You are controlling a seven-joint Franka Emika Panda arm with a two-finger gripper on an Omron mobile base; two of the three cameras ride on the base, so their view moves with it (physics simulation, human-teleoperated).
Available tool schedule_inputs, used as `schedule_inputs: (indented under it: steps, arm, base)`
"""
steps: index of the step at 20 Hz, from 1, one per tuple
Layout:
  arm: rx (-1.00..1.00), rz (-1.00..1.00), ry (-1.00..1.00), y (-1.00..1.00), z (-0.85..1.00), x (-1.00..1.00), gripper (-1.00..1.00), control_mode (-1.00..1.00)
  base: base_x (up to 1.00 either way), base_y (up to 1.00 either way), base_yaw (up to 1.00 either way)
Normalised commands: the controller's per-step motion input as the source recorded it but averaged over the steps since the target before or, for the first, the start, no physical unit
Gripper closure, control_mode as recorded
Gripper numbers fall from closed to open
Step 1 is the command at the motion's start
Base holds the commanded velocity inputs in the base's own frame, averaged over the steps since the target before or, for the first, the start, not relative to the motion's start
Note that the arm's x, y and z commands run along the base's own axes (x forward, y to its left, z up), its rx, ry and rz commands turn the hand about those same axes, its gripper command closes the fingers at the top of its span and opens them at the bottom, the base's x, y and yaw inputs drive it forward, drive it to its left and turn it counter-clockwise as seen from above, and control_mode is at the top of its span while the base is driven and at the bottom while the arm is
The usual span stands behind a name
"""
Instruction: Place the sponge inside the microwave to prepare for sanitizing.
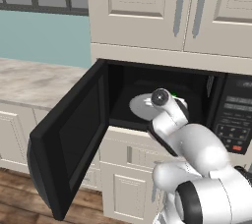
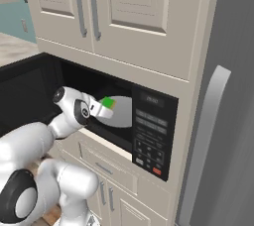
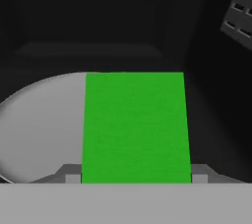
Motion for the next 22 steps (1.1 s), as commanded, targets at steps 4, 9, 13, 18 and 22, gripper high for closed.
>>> schedule_inputs:
  steps: [4, 9, 13, 18, 22]
  arm:
    - [0.00, 0.00, 0.02, -0.10, -0.30, 0.33, 1.00, -1.00]
    - [0.00, 0.00, 0.00, -0.11, -0.23, 0.27, 1.00, -1.00]
    - [0.00, 0.00, 0.00, -0.09, -0.21, 0.21, 1.00, -1.00]
    - [0.00, 0.00, 0.00, -0.05, -0.27, 0.15, 1.00, -1.00]
    - [0.01, 0.00, 0.00, -0.01, -0.15, 0.17, 1.00, -1.00]
  base:
    - [0.00, 0.00, 0.00]
    - [0.00, 0.00, 0.00]
    - [0.00, 0.00, 0.00]
    - [0.00, 0.00, 0.00]
    - [0.00, 0.00, 0.00]
